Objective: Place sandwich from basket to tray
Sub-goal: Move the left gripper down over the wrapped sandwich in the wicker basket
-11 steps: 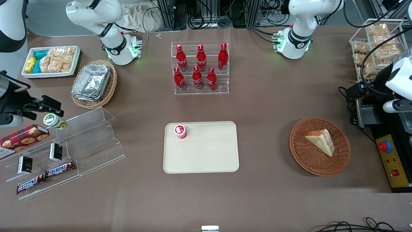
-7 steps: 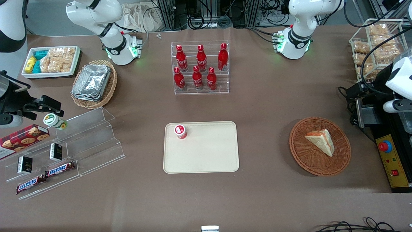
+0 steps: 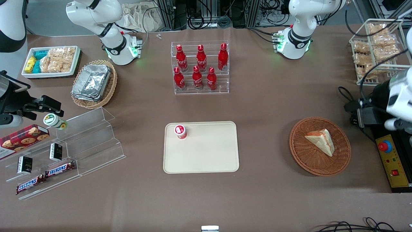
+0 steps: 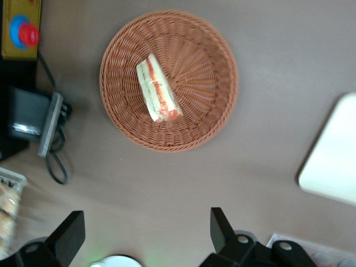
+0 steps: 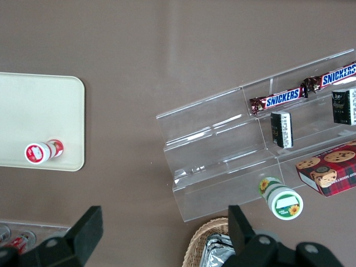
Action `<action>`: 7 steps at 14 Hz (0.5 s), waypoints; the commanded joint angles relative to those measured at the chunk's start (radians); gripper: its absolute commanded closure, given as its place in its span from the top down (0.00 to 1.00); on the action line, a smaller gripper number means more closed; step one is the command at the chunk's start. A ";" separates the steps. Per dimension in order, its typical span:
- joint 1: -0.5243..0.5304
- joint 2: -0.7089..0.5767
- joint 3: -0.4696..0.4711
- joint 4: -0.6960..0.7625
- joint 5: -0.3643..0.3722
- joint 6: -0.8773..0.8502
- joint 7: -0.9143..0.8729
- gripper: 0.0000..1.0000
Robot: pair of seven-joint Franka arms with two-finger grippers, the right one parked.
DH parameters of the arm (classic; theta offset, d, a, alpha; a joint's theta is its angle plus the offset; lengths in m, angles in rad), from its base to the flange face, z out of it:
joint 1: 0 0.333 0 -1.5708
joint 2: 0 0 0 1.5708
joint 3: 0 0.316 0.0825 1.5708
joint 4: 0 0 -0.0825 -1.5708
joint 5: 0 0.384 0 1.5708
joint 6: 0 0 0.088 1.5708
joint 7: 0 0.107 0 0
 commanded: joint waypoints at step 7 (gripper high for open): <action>0.005 0.095 0.053 -0.394 0.002 0.572 -0.388 1.00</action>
